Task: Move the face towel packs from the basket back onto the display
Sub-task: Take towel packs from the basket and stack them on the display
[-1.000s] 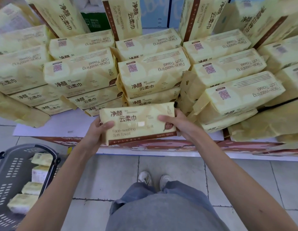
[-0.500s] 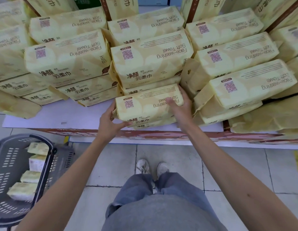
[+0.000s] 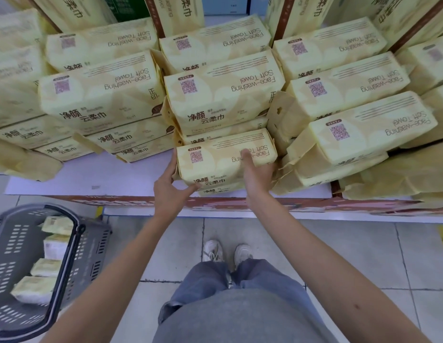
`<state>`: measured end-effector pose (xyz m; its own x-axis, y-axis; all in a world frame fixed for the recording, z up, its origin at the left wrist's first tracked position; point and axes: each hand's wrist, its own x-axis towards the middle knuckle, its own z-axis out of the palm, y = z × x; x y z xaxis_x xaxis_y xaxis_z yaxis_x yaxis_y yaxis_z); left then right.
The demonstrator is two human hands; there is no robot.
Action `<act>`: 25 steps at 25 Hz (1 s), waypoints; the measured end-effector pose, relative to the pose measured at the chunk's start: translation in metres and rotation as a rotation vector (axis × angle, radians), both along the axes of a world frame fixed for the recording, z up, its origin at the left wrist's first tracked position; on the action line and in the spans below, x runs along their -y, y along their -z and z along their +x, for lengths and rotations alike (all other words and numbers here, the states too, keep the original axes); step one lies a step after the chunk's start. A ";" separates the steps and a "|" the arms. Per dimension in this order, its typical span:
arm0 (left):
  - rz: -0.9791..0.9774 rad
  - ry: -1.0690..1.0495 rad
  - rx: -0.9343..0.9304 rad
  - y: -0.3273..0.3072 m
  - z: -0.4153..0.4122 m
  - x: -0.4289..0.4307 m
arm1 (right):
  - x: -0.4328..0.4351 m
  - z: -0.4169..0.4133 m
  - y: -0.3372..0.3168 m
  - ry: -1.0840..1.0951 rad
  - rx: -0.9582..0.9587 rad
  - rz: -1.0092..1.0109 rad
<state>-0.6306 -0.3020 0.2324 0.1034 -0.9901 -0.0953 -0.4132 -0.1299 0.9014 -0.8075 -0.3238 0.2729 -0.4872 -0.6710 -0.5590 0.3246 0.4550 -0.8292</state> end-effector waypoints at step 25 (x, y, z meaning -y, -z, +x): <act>0.302 -0.225 0.124 -0.018 -0.027 -0.016 | -0.046 -0.030 0.019 -0.447 -0.063 0.188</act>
<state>-0.6574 -0.2863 0.2501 0.3438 -0.8707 -0.3515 -0.4474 -0.4810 0.7539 -0.8371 -0.2776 0.2537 -0.2110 -0.7123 -0.6694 0.0152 0.6824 -0.7308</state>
